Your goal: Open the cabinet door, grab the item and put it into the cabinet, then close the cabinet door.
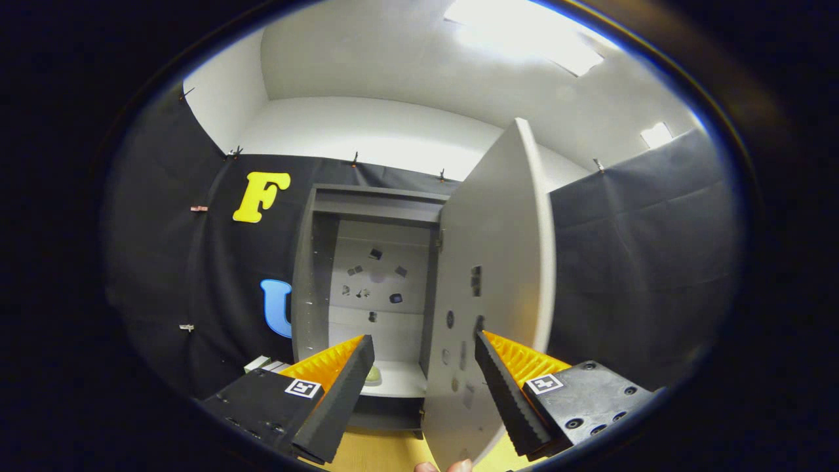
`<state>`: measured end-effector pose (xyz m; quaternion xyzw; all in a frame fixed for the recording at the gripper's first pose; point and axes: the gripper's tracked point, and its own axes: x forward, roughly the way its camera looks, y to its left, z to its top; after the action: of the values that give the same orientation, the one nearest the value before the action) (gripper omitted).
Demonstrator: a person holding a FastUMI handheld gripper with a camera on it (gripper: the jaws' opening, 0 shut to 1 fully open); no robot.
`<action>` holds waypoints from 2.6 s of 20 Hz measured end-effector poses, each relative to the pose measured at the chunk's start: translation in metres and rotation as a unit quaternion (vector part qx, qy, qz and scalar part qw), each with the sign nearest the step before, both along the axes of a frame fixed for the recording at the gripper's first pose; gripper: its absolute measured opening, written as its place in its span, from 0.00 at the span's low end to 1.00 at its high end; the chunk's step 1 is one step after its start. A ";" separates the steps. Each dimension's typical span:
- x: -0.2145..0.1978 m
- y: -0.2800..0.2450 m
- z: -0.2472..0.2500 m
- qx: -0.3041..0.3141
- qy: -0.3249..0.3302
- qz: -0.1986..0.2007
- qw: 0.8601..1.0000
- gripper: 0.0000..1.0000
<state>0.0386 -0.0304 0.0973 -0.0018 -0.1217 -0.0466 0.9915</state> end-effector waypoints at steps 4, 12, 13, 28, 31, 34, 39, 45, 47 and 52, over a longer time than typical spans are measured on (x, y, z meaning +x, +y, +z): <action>-0.034 -0.050 -0.009 -0.001 0.001 -0.043 0.999 0.97; -0.020 -0.152 -0.050 -0.006 0.041 -0.150 0.988 0.97; -0.011 -0.160 -0.060 0.000 0.056 -0.151 0.987 0.97; 0.054 -0.145 -0.108 0.018 0.120 -0.081 0.989 0.96; 0.053 -0.114 -0.110 0.028 0.122 -0.064 0.990 0.96; 0.052 -0.081 -0.109 0.026 0.122 -0.052 0.991 0.96; 0.058 -0.025 -0.110 0.028 0.125 -0.014 0.992 0.96; 0.077 0.037 -0.111 0.025 0.130 0.036 0.991 0.96; 0.087 0.056 -0.111 0.024 0.131 0.052 0.990 0.96; 0.101 0.116 -0.118 0.022 0.148 0.112 0.982 0.96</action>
<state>0.1401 0.0855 -0.0208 0.0266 0.0284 0.0629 0.9973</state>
